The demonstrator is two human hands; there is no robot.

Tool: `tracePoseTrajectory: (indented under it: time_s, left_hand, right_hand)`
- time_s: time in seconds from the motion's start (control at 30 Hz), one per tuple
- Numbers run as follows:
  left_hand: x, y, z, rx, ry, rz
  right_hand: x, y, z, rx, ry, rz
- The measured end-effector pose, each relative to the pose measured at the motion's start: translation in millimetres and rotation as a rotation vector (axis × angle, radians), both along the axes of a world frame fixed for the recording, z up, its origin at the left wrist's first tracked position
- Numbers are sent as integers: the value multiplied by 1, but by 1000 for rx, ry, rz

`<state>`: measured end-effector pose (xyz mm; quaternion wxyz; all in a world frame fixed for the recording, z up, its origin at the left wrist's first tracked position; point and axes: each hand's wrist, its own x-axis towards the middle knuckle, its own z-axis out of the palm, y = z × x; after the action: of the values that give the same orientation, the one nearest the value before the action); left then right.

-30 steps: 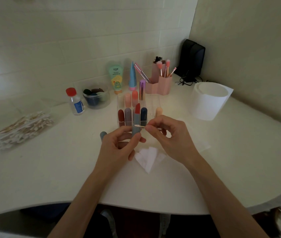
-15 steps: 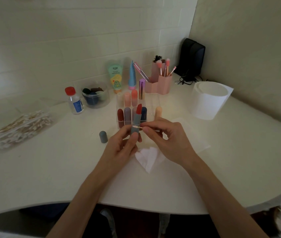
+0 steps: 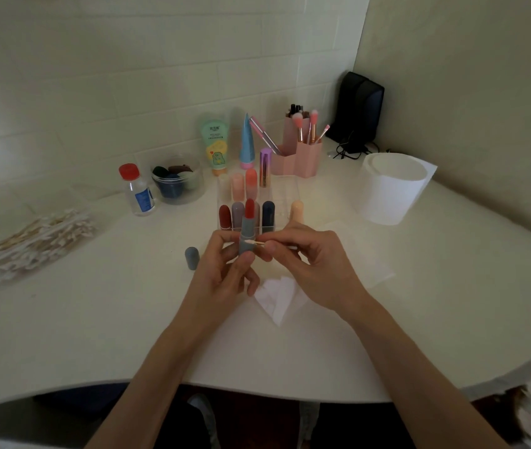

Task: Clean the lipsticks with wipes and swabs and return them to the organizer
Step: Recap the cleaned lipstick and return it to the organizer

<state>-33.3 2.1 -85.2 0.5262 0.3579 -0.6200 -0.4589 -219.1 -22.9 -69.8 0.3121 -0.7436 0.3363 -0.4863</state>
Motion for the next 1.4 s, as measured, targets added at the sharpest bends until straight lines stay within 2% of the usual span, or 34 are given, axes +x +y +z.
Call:
tracePoseTrajectory:
  time_s: [0.13,0.27,0.4,0.7,1.07,1.4]
  left_hand:
    - [5,-2,-5,26,-25,-45]
    - [2,1,-3,-28,-118,34]
    - [1,2,0,-3,-143,77]
    - [2,2,4,-10,-41,117]
    - [0,1,3,2,-101,121]
    - [2,1,3,5,-68,126]
  right_hand:
    - [3,1,-2,23,-27,-16]
    - [5,2,-3,-3,-16,-23]
    - [7,2,-4,-20,12,-44]
    - [7,5,-2,-26,12,-50]
    - [9,6,-3,-37,23,-61]
    - [9,6,-3,-38,22,-74]
